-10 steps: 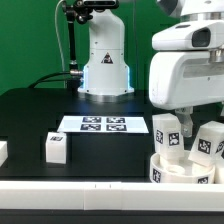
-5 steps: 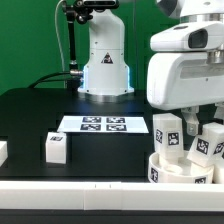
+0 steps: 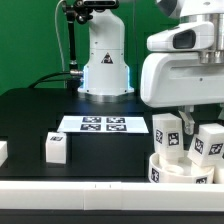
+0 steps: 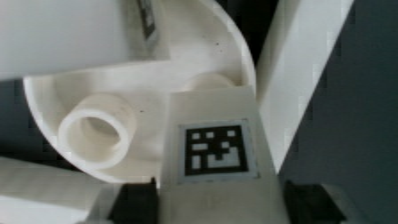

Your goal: Assemble stool

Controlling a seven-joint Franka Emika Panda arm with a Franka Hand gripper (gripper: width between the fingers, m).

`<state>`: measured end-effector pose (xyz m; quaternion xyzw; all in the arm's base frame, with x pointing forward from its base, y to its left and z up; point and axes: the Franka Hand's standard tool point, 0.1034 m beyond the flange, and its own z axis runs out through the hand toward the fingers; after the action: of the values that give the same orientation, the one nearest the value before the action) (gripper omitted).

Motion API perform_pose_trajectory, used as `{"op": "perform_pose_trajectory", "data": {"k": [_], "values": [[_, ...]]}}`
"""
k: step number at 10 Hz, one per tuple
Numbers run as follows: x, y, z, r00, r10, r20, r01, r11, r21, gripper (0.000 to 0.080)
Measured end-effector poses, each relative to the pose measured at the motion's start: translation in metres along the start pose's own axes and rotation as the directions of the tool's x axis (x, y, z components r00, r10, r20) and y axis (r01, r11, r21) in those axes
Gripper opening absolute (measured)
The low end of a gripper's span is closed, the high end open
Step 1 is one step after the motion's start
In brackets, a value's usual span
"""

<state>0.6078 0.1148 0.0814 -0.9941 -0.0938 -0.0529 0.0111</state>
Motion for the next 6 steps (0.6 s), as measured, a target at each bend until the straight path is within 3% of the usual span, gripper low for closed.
{"op": "perform_pose_trajectory", "data": {"k": [2, 6], "values": [[0.0004, -0.0009, 0.0008, 0.965, 0.263, -0.017, -0.263, 0.965, 0.005, 0.0341], [-0.0001, -0.001, 0.0016, 0.751, 0.66, -0.025, -0.659, 0.752, 0.031, 0.0341]]}}
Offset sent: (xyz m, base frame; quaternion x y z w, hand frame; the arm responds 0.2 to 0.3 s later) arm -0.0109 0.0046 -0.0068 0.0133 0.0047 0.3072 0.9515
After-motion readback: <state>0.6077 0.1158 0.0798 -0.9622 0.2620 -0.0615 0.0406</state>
